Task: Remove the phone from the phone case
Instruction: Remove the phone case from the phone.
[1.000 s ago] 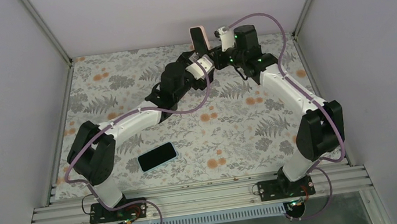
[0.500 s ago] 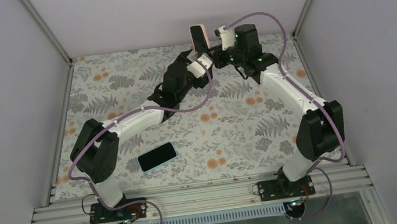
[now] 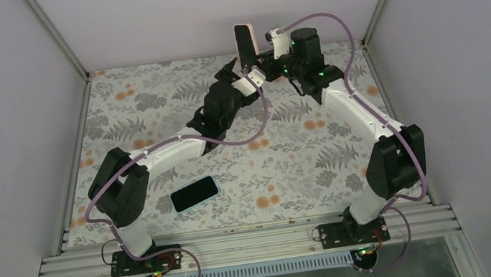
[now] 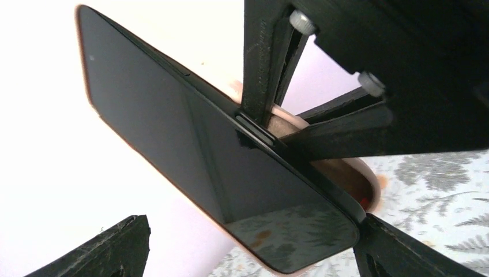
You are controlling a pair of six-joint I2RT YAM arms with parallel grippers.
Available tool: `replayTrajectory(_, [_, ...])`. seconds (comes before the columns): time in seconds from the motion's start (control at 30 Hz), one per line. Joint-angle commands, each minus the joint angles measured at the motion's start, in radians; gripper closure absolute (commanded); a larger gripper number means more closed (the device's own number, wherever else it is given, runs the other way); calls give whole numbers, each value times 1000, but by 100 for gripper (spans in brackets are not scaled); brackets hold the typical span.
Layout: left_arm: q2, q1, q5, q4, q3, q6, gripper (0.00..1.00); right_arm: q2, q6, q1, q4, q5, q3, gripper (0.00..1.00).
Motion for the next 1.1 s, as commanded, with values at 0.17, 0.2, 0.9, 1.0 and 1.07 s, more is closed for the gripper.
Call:
replayTrajectory(0.17, [-33, -47, -226, 656, -142, 412, 16, 47, 21, 11, -23, -39, 22, 96])
replayTrajectory(0.2, [-25, -48, -225, 686, -150, 434, 16, 76, 23, 13, -27, -42, 26, 96])
replayTrajectory(0.9, [220, 6, -191, 1015, -4, 707, 37, 65, 5, 130, -22, -144, -73, 97])
replayTrajectory(1.0, [221, 23, -195, 1002, 15, 708, 39, 67, 4, 138, -22, -147, -68, 97])
replayTrajectory(1.07, [220, 36, -196, 997, 21, 707, 42, 64, 4, 138, -20, -151, -71, 97])
